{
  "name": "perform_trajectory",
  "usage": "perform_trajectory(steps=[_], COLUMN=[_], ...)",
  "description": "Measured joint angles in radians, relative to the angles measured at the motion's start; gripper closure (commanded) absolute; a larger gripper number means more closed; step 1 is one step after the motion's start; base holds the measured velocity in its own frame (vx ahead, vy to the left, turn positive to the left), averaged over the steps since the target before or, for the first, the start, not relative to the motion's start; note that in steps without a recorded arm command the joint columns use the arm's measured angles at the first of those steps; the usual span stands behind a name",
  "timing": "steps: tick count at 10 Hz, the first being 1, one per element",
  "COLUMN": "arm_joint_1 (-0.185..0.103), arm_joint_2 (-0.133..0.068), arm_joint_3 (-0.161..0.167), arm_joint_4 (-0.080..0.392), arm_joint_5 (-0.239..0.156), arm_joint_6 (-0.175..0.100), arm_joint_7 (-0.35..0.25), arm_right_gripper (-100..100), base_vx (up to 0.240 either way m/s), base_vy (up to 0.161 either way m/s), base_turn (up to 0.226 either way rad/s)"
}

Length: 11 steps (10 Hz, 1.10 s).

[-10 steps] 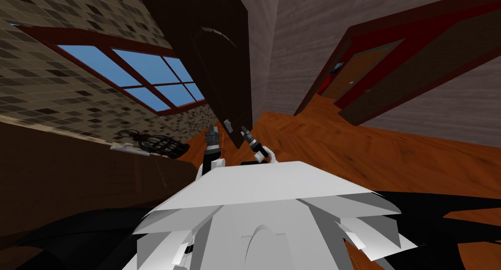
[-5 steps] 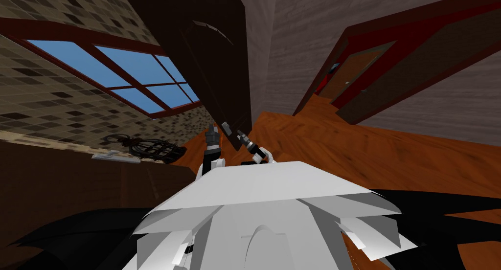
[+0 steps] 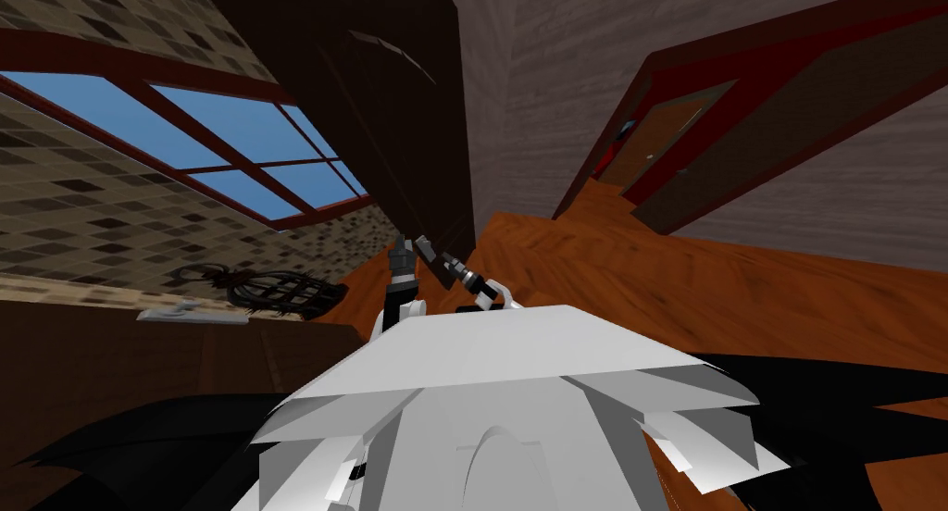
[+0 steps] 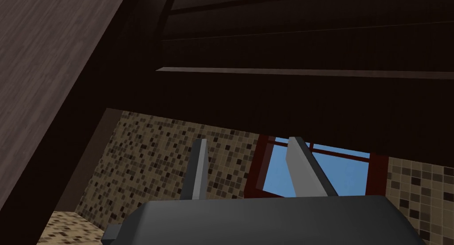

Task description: Push the door open

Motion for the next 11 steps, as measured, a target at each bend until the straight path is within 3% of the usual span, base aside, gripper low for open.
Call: perform_trajectory(steps=[6,11], arm_joint_1=[-0.069,-0.147], arm_joint_2=[0.005,0.010], arm_joint_3=[0.102,0.194], arm_joint_4=[0.098,0.200], arm_joint_5=[-0.011,-0.024], arm_joint_6=[0.022,0.037], arm_joint_7=[-0.035,-0.075], arm_right_gripper=[-100,-100], base_vx=[0.113,0.175], base_vy=[0.012,0.038], base_turn=[-0.047,-0.056])
